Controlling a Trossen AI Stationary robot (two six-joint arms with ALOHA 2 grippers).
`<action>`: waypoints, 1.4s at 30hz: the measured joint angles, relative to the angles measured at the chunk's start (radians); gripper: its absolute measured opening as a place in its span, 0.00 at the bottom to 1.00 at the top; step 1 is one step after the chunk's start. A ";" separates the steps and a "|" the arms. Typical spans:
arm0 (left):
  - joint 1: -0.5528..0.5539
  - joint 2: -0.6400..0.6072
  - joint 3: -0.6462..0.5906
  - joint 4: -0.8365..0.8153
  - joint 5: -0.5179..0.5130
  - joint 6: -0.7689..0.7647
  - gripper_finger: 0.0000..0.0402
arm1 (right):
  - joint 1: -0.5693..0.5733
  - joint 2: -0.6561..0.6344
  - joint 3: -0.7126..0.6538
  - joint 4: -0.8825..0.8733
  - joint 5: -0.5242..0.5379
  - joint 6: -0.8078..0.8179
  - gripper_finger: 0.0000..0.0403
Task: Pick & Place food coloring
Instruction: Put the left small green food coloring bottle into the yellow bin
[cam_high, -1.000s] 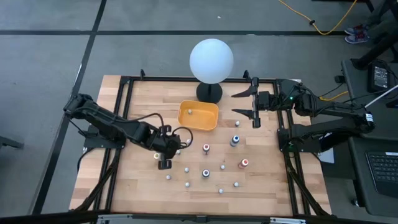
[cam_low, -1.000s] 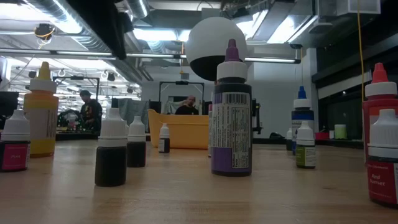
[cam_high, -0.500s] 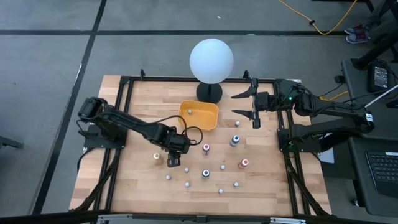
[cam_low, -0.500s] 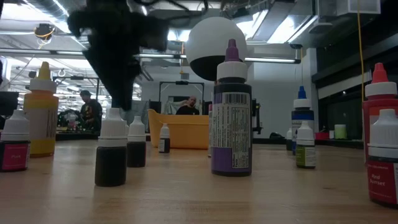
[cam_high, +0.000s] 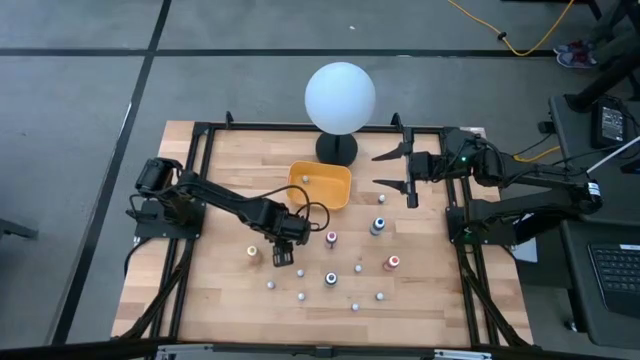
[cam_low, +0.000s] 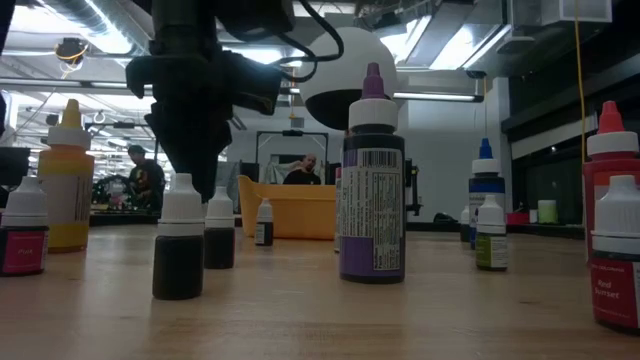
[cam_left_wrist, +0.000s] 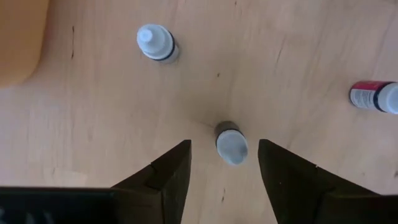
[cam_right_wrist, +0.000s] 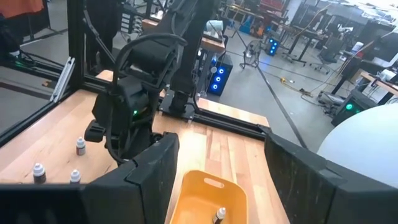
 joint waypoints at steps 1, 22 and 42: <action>0.000 0.000 0.000 -0.001 0.000 0.000 0.43 | 0.000 0.000 0.000 0.000 0.000 0.000 0.60; -0.013 0.022 0.000 0.006 -0.002 0.017 0.38 | 0.000 0.000 0.000 0.002 0.001 0.008 0.60; -0.013 0.022 0.000 0.005 0.023 0.024 0.13 | 0.000 0.000 0.000 0.003 0.001 0.008 0.60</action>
